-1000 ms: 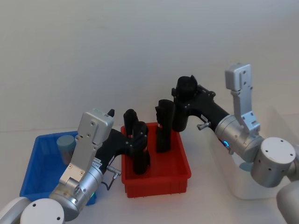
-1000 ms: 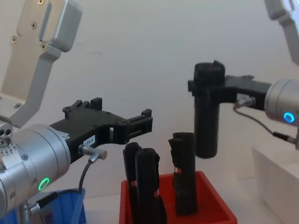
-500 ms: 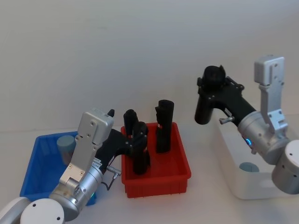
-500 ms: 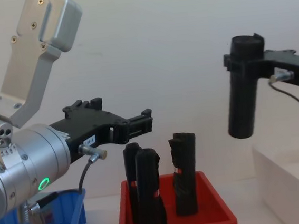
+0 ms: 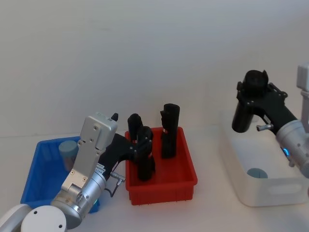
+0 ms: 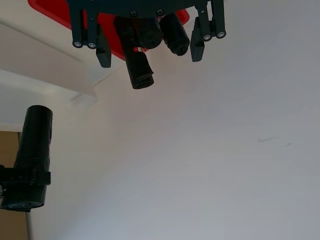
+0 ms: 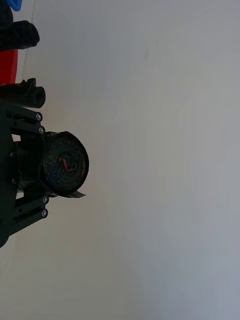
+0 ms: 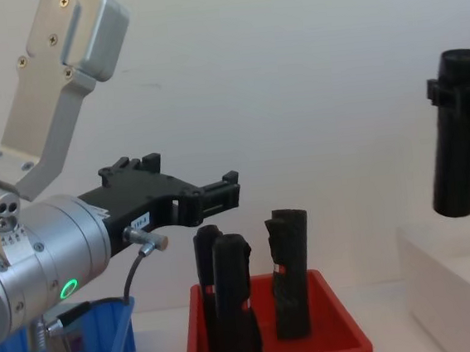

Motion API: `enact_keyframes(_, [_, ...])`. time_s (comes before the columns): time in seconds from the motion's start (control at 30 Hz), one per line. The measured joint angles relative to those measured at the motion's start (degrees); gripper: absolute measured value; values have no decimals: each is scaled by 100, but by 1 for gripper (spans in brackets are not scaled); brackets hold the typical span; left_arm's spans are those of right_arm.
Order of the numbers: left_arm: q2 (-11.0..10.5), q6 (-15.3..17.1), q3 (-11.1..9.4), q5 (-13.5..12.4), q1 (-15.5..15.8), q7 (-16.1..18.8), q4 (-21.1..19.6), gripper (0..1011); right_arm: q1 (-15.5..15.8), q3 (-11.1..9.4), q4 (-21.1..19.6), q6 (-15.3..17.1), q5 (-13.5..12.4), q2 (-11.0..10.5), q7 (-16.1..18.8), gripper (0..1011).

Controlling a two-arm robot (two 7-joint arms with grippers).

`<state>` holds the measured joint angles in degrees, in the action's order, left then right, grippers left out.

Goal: Pick the cotton swabs from the blue box and place them into the white box.

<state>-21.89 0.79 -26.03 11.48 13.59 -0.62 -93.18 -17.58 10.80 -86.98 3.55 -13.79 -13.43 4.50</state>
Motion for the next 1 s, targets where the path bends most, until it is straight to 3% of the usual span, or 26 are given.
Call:
enact_keyframes(0.47, [0,0,0,0,0,0,0,1004,282,-161,-61,168,-94,-192,-225,487])
enact_keyframes(1.0, [0,0,0,0,0,0,0,1004,278,-202,508,134,-102,-188,-221,487])
